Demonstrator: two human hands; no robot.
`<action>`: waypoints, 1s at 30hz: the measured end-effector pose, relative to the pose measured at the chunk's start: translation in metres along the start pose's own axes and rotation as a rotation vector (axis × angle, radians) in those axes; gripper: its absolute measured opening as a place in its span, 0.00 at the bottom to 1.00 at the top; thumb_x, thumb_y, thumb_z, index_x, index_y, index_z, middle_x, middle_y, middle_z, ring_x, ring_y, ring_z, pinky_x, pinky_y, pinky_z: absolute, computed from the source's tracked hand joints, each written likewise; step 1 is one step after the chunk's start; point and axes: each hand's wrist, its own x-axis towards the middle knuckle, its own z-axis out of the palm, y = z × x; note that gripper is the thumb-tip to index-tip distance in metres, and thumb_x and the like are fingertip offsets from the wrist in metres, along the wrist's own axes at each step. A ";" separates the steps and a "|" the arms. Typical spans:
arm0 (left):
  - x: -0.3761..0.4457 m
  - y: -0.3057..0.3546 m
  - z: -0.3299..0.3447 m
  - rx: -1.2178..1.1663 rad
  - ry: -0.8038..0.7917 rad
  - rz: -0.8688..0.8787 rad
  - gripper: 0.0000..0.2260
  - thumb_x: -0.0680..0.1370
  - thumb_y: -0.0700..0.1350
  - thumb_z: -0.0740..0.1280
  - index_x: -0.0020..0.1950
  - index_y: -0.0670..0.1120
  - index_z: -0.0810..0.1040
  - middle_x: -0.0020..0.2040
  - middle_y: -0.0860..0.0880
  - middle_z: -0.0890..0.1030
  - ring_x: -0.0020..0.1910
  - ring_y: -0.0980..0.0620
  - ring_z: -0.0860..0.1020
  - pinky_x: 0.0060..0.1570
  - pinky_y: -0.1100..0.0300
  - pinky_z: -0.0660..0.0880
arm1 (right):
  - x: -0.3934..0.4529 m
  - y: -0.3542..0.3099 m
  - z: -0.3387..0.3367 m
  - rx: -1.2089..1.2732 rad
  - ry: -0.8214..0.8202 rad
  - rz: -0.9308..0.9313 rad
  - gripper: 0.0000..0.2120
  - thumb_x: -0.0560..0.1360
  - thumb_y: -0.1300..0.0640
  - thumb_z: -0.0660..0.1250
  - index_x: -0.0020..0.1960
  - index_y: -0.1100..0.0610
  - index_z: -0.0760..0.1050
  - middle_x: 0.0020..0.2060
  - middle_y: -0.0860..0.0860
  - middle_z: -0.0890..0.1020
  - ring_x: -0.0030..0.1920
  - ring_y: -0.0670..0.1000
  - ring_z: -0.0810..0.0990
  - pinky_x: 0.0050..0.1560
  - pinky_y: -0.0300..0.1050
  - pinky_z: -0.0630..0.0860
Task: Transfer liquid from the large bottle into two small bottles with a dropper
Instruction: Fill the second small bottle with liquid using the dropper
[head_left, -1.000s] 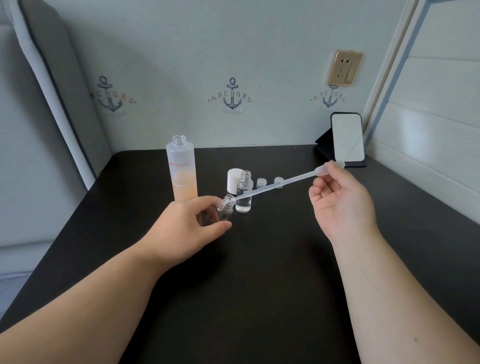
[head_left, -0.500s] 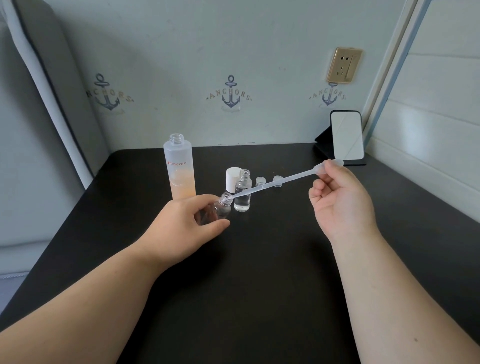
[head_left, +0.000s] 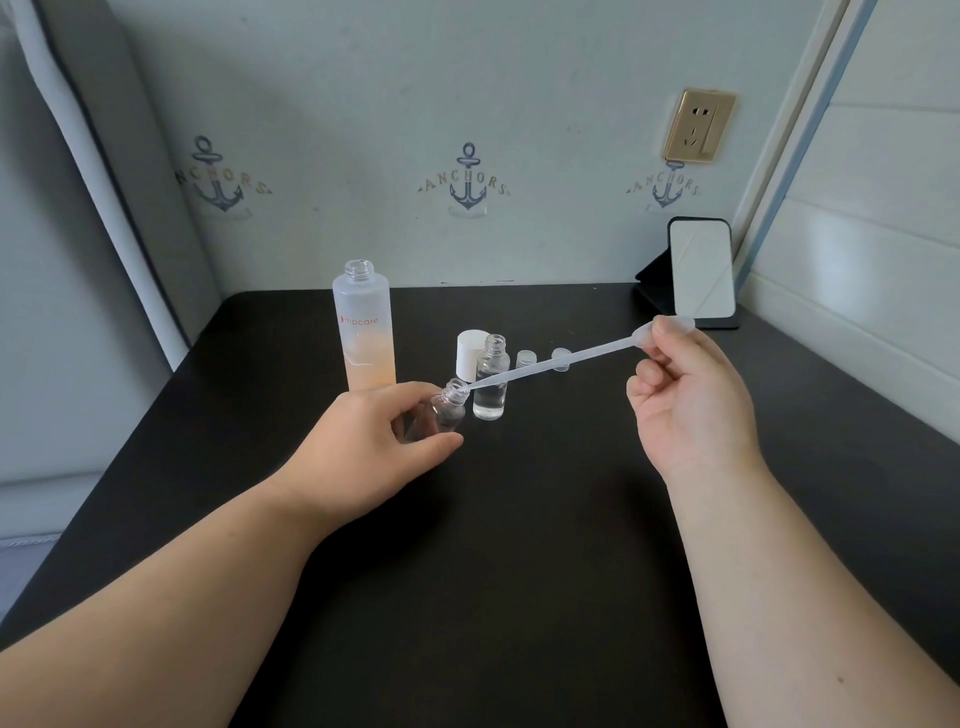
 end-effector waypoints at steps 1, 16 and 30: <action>0.000 0.001 0.000 0.003 0.001 0.000 0.07 0.72 0.59 0.72 0.48 0.63 0.79 0.41 0.59 0.80 0.39 0.56 0.77 0.37 0.69 0.72 | 0.000 -0.001 0.000 -0.002 0.001 -0.004 0.10 0.78 0.62 0.70 0.39 0.54 0.84 0.38 0.50 0.83 0.29 0.46 0.71 0.32 0.35 0.69; -0.005 0.012 -0.002 -0.012 -0.008 -0.079 0.06 0.73 0.55 0.75 0.48 0.61 0.81 0.39 0.65 0.81 0.40 0.59 0.78 0.38 0.72 0.72 | -0.003 -0.002 -0.001 0.043 -0.003 -0.024 0.05 0.78 0.63 0.70 0.44 0.58 0.82 0.39 0.53 0.84 0.35 0.48 0.80 0.38 0.38 0.76; -0.009 0.018 -0.007 -0.275 0.301 -0.034 0.11 0.80 0.59 0.67 0.48 0.54 0.82 0.38 0.59 0.83 0.35 0.61 0.78 0.37 0.71 0.72 | -0.005 0.001 0.002 0.229 0.016 0.108 0.17 0.79 0.60 0.70 0.32 0.54 0.85 0.37 0.50 0.84 0.36 0.48 0.82 0.40 0.38 0.78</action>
